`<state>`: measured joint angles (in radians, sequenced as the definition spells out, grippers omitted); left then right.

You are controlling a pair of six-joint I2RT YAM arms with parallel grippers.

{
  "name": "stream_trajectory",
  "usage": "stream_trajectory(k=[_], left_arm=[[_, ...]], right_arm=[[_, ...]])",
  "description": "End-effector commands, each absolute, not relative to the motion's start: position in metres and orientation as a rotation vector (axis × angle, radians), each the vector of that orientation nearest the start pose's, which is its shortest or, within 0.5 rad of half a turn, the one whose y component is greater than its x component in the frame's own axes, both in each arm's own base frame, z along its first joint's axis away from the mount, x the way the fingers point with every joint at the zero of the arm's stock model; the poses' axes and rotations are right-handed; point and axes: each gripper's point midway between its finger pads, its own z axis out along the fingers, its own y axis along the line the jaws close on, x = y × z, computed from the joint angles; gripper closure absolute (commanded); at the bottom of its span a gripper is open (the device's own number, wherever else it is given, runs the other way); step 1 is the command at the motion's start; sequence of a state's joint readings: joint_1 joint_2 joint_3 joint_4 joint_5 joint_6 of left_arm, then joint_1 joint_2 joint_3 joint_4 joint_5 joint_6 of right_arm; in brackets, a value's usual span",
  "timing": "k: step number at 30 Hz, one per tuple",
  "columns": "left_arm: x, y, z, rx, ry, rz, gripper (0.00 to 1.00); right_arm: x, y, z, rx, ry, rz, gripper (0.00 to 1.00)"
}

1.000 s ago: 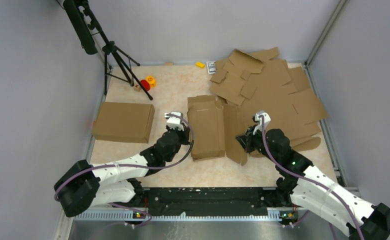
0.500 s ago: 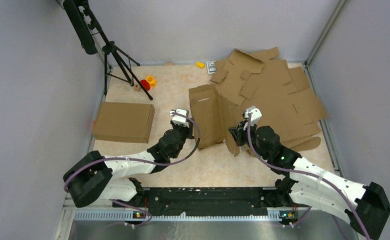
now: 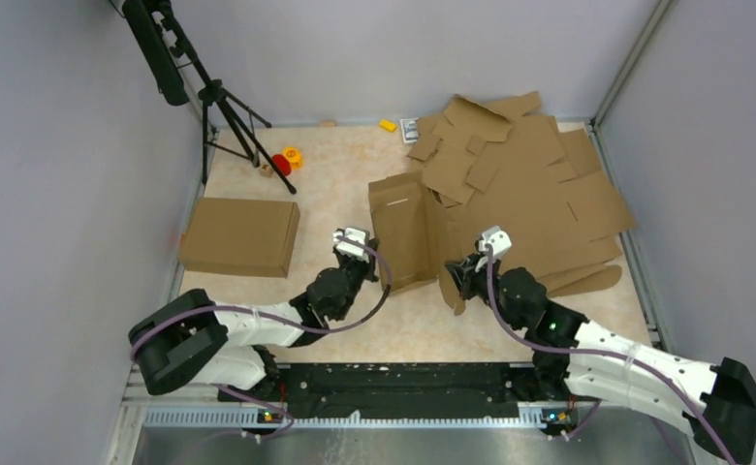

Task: Fold the paper box
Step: Fold the paper box at the center of the board.

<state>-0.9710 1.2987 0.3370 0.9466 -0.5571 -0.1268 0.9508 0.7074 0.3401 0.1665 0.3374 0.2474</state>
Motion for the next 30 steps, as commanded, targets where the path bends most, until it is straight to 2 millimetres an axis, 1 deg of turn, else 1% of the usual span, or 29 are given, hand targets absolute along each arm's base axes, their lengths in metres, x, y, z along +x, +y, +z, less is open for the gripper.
stream_trajectory(k=[1, 4, 6, 9, 13, 14, 15, 17, 19, 20, 21, 24, 27, 30], left_arm=[[0.263, -0.264, 0.165, 0.269, 1.519, -0.451, 1.0], [0.249, -0.269, 0.158, 0.312, 1.515, -0.467, 1.0], [0.241, -0.271, 0.159, 0.332, 1.488, -0.484, 1.0], [0.232, -0.279, 0.154, 0.409, 1.477, -0.442, 1.0], [0.223, -0.29, 0.145, 0.468, 1.489, -0.411, 1.0], [0.222, -0.291, 0.144, 0.473, 1.488, -0.408, 1.0], [0.222, -0.293, 0.144, 0.479, 1.486, -0.405, 1.0], [0.223, -0.295, 0.144, 0.491, 1.477, -0.383, 1.0], [0.224, -0.298, 0.147, 0.494, 1.468, -0.37, 1.0], [0.225, -0.298, 0.148, 0.49, 1.465, -0.361, 1.0], [0.228, -0.297, 0.15, 0.471, 1.466, -0.346, 1.0], [0.24, -0.288, 0.16, 0.393, 1.469, -0.253, 1.0], [0.247, -0.28, 0.172, 0.361, 1.453, -0.172, 1.0], [0.248, -0.275, 0.183, 0.348, 1.44, -0.159, 1.0]], right_arm=[[0.199, 0.22, 0.157, -0.382, 1.771, 0.642, 1.0], [0.192, 0.221, 0.149, -0.387, 1.788, 0.664, 1.0], [0.19, 0.22, 0.144, -0.387, 1.8, 0.648, 1.0], [0.19, 0.214, 0.138, -0.359, 1.821, 0.624, 1.0], [0.193, 0.199, 0.13, -0.271, 1.867, 0.57, 1.0], [0.195, 0.192, 0.129, -0.211, 1.877, 0.55, 1.0], [0.198, 0.181, 0.123, -0.156, 1.9, 0.499, 1.0], [0.2, 0.166, 0.117, -0.082, 1.927, 0.433, 1.0], [0.2, 0.158, 0.113, -0.045, 1.944, 0.393, 1.0], [0.2, 0.158, 0.113, -0.046, 1.946, 0.389, 1.0], [0.201, 0.16, 0.116, -0.052, 1.946, 0.397, 1.0], [0.203, 0.175, 0.134, -0.077, 1.93, 0.454, 1.0], [0.206, 0.196, 0.153, -0.089, 1.924, 0.523, 1.0], [0.207, 0.22, 0.163, -0.083, 1.929, 0.626, 1.0]])
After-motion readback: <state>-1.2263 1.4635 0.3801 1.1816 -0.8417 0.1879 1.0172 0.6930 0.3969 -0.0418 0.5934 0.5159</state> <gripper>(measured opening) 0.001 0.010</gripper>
